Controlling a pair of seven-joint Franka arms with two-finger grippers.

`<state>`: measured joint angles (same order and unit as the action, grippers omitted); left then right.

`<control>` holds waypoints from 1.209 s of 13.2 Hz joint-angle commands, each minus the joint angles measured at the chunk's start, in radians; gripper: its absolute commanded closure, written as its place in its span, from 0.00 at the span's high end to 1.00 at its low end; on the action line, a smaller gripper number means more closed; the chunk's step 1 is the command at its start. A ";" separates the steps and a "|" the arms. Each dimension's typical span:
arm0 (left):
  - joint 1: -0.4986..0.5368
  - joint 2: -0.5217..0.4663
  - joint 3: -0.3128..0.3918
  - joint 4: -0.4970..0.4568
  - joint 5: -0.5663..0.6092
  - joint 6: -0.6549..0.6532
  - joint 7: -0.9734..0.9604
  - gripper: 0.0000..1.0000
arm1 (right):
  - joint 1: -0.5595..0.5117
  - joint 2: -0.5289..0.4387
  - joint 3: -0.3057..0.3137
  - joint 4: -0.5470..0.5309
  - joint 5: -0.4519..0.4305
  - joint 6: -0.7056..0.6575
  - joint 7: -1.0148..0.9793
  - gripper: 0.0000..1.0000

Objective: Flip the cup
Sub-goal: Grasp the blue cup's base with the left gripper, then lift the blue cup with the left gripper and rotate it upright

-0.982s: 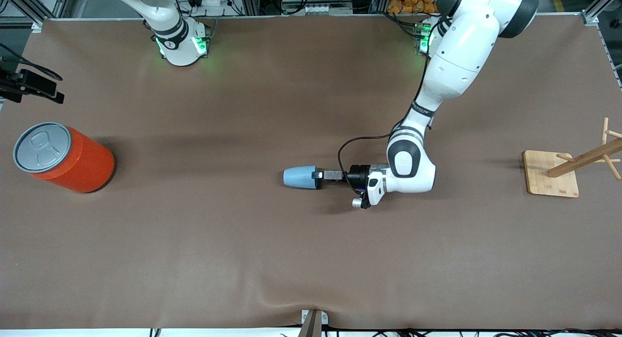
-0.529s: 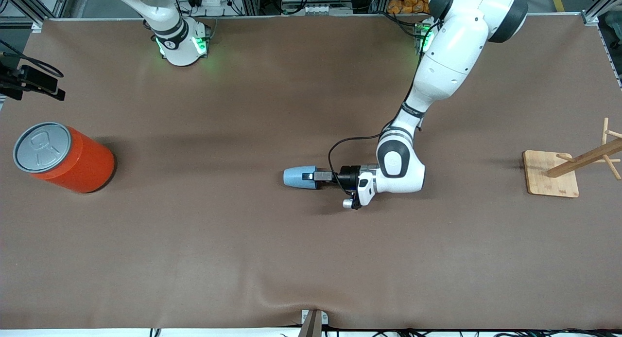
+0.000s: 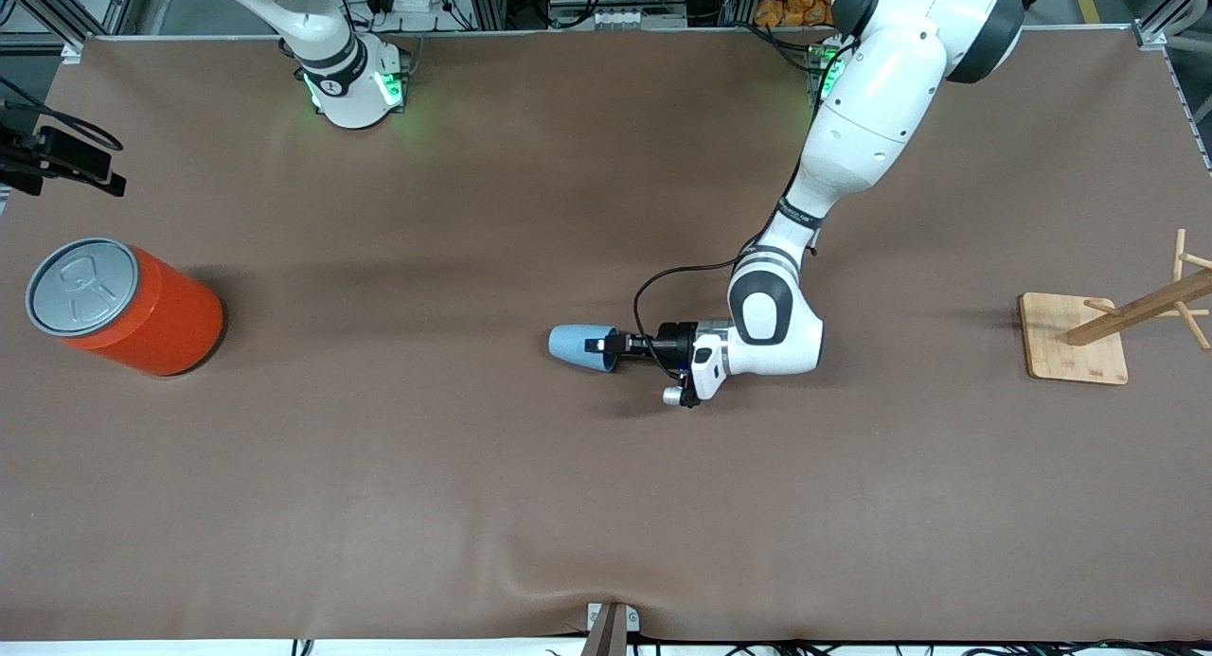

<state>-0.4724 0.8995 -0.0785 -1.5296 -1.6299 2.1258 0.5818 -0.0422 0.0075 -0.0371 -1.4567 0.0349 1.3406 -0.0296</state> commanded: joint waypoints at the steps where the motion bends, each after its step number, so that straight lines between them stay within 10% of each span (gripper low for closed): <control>1: -0.006 0.006 0.005 0.019 -0.016 0.013 0.003 0.00 | -0.021 -0.009 0.011 0.002 -0.006 -0.014 -0.018 1.00; 6: -0.009 -0.017 0.013 0.060 0.039 0.011 -0.097 0.00 | -0.019 -0.001 0.014 -0.001 0.003 0.018 -0.016 1.00; 16: 0.021 -0.217 0.014 0.094 0.664 0.010 -0.587 0.00 | -0.001 0.006 0.017 0.001 -0.010 0.014 -0.018 1.00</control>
<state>-0.4465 0.7657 -0.0629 -1.4121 -1.0971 2.1285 0.1215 -0.0391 0.0126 -0.0252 -1.4604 0.0349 1.3600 -0.0387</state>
